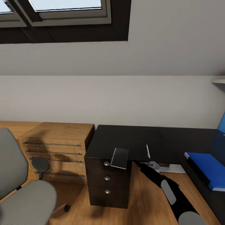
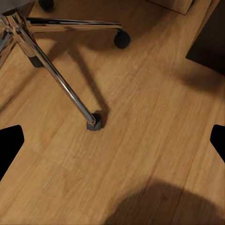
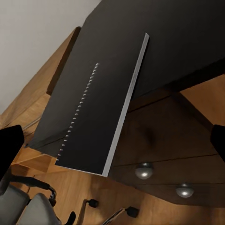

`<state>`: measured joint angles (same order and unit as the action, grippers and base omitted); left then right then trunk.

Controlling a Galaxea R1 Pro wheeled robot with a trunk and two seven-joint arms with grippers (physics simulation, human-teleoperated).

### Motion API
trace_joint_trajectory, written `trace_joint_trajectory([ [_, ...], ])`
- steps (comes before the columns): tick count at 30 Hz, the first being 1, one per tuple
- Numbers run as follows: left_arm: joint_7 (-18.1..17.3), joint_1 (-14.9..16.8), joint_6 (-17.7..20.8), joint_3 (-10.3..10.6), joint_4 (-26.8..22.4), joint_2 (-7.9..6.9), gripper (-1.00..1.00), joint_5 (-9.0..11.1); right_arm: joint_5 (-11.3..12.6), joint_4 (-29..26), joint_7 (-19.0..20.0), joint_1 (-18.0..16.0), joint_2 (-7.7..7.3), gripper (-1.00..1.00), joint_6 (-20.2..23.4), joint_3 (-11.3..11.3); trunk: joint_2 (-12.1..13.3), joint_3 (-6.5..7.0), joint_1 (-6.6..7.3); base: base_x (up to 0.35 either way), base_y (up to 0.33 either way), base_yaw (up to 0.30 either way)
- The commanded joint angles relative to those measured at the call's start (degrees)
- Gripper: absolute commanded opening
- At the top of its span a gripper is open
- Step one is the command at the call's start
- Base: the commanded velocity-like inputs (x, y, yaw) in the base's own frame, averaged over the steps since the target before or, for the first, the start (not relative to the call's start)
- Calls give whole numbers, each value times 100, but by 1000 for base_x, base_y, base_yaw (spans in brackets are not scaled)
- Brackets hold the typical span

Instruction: In the bedroom, organize the workspace by keeping the computer under the desk, ensuring the monitor is on the desk, placing the keyboard on the desk next to the monitor, placing the mouse on the desk next to the keyboard, moving the folder from the swivel chair onto the desk next to the mouse, stacking the notebook on top of the folder with the pen on top of the notebook, and positioning the swivel chair next to the desk.

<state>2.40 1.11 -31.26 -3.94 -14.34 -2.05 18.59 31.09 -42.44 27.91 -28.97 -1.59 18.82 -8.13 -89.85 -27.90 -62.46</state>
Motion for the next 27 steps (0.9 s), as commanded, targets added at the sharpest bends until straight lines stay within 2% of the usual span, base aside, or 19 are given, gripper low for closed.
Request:
trace_joint_trajectory([
  [1, 15, 3, -13, -19, 1, 2, 100, -31, 51, 3, 47, -3, 0, 100, 52, -14, -45, -25, -22, 0, 0, 0],
  [9, 15, 3, -13, -19, 1, 3, 100, -32, 63, 55, 178, -4, -6, 100, 61, -20, -366, -168, -198, 0, 0, 0],
  [27, 7, 3, -20, -19, 1, 3, 100, -39, 114, 222, 211, -6, -7, 100, 83, -46, -1088, -491, -593, 0, 0, 0],
])
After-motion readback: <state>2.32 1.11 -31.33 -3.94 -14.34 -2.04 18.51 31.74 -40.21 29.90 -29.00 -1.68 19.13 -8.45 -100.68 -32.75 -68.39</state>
